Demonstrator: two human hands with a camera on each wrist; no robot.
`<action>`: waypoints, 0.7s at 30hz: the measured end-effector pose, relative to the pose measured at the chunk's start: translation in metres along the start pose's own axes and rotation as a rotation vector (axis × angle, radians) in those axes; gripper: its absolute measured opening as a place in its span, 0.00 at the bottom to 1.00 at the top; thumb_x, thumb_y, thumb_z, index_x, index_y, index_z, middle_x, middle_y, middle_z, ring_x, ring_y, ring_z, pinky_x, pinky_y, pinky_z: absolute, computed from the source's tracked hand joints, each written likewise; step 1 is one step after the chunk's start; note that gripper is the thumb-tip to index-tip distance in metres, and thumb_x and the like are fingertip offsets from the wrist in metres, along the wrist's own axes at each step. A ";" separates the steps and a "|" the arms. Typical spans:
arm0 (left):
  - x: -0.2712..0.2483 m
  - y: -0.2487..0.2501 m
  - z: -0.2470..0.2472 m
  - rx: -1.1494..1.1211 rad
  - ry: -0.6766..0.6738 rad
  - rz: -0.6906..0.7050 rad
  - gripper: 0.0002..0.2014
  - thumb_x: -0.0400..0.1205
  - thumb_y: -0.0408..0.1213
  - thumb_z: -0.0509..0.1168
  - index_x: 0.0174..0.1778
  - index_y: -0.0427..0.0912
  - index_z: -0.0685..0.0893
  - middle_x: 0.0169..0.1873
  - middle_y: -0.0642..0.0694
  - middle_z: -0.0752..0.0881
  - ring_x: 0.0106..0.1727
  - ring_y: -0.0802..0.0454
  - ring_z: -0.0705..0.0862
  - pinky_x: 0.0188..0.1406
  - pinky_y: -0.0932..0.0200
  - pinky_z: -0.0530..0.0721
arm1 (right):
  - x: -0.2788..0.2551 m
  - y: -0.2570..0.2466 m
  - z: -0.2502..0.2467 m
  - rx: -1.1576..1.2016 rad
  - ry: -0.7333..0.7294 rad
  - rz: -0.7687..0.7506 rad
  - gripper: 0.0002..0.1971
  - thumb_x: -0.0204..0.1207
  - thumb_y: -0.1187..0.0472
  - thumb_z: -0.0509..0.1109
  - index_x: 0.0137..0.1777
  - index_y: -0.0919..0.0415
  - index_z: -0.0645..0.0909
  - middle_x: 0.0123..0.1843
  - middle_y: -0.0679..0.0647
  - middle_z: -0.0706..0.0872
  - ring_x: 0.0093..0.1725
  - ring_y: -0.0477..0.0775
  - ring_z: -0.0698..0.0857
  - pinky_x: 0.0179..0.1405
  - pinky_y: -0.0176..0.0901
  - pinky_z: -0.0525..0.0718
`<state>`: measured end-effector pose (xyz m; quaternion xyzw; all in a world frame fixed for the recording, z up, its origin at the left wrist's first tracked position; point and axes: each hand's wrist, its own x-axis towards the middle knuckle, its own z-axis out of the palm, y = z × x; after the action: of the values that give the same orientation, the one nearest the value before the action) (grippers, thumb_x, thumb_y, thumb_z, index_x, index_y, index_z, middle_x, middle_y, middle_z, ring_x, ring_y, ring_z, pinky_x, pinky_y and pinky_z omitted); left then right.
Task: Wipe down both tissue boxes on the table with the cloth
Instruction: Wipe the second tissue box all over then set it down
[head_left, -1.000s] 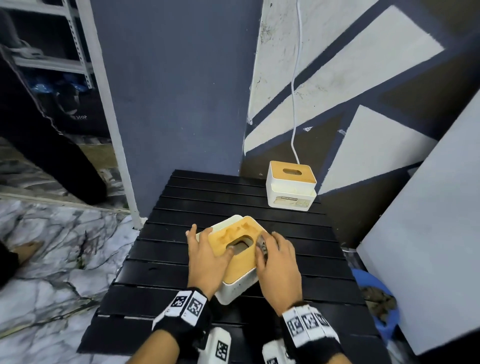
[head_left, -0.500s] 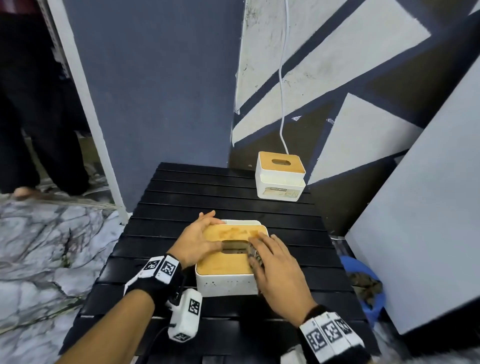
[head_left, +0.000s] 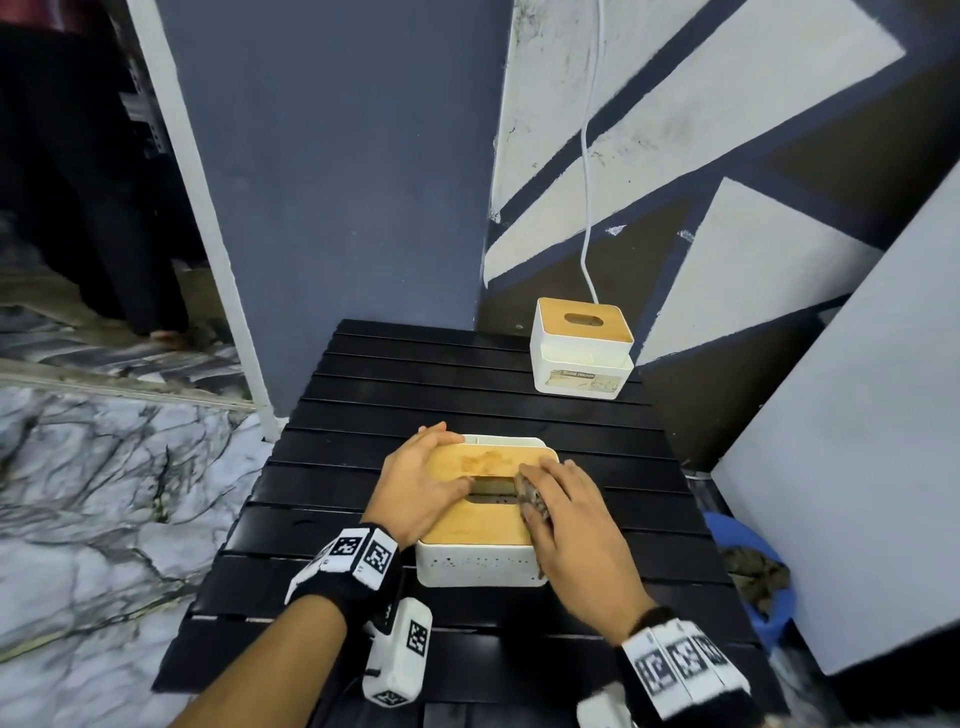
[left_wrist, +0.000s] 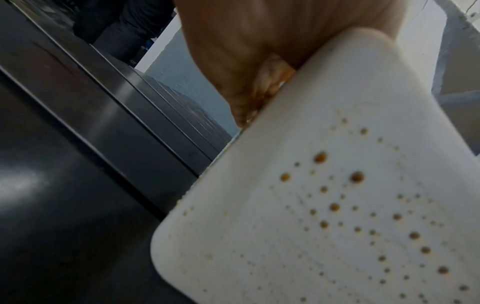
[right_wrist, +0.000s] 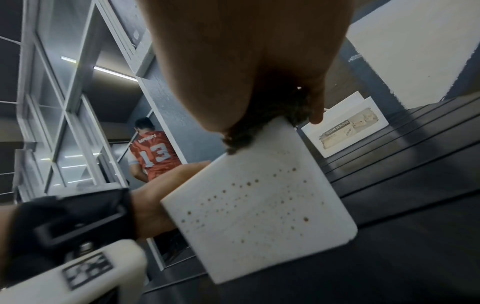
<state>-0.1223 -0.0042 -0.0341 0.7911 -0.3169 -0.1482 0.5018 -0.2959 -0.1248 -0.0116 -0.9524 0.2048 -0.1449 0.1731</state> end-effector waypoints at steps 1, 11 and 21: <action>-0.001 0.000 0.000 0.009 0.000 -0.003 0.24 0.73 0.39 0.78 0.64 0.57 0.83 0.78 0.55 0.73 0.82 0.52 0.66 0.82 0.45 0.66 | -0.009 -0.002 -0.001 0.000 0.004 -0.006 0.22 0.85 0.48 0.54 0.78 0.42 0.62 0.81 0.41 0.61 0.82 0.45 0.52 0.76 0.34 0.54; -0.004 0.006 -0.004 0.025 0.006 0.018 0.24 0.72 0.38 0.79 0.65 0.52 0.86 0.72 0.53 0.79 0.76 0.55 0.73 0.79 0.50 0.70 | 0.041 0.006 0.001 -0.006 -0.049 0.051 0.21 0.85 0.48 0.53 0.78 0.46 0.64 0.81 0.47 0.64 0.81 0.51 0.57 0.77 0.52 0.66; -0.007 0.003 0.000 0.043 0.064 0.014 0.27 0.69 0.44 0.78 0.66 0.51 0.86 0.68 0.56 0.82 0.76 0.53 0.73 0.79 0.47 0.70 | -0.002 -0.001 0.003 0.034 0.033 0.025 0.21 0.85 0.49 0.55 0.77 0.44 0.64 0.79 0.42 0.64 0.81 0.47 0.57 0.76 0.39 0.62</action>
<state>-0.1284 -0.0004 -0.0318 0.8037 -0.3094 -0.1127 0.4956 -0.2963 -0.1220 -0.0138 -0.9441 0.2172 -0.1621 0.1878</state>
